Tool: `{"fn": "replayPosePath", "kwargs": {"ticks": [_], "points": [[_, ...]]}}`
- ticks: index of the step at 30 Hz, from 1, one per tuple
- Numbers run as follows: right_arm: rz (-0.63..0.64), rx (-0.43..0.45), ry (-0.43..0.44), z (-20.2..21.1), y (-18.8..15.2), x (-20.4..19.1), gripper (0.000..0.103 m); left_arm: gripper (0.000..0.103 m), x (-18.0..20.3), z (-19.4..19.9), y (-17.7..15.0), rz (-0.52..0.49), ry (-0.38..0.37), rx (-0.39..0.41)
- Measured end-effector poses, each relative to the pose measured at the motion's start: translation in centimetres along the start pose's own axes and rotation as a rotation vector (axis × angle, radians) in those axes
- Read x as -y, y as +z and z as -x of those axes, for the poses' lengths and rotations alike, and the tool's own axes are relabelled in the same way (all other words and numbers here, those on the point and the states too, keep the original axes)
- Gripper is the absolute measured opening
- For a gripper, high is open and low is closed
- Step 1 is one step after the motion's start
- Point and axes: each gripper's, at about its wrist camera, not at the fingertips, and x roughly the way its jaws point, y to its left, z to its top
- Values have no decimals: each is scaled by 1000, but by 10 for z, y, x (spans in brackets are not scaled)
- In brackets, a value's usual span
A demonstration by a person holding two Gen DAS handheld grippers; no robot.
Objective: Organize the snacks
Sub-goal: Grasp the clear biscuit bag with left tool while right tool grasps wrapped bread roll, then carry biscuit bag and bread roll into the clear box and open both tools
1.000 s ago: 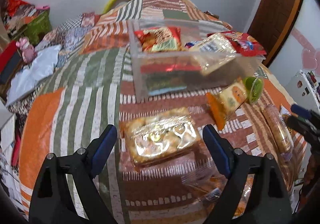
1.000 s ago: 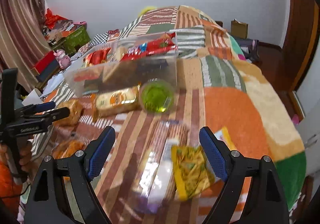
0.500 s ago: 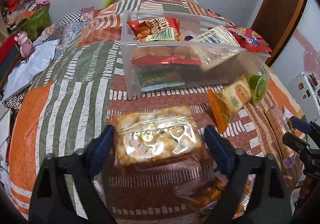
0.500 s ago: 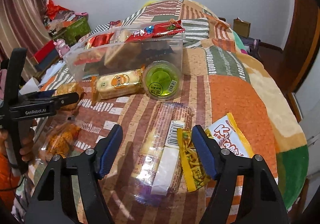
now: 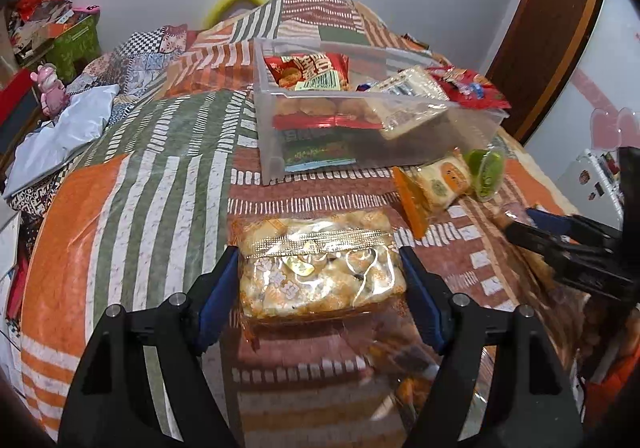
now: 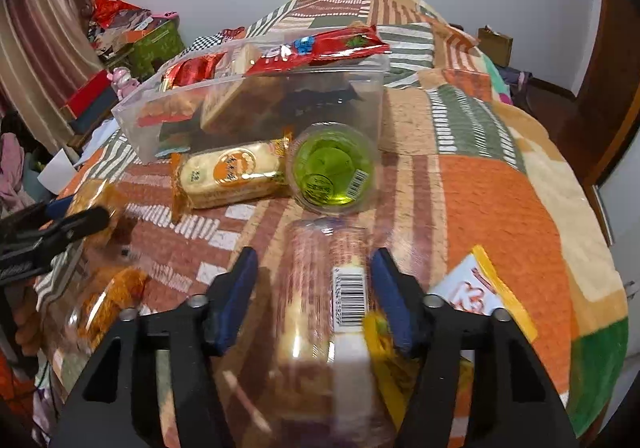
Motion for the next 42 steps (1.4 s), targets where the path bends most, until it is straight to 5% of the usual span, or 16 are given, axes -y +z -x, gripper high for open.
{"fn": "replayPosePath", "kwargs": {"ticks": [14,23,35,42], "points": [[55,-40,30,3,-21,-12,46,76,2,29,-7,5,-33,50],[40,17,49,20,-16,-16,42,76,5,31,-4,8,-31,60],[111,203,37,55,52,-35,43,76,16,40,46,-15,-34,148],[127,220,35,40,94,-37,43,76,15,23,93,-21,-10,171]]}}
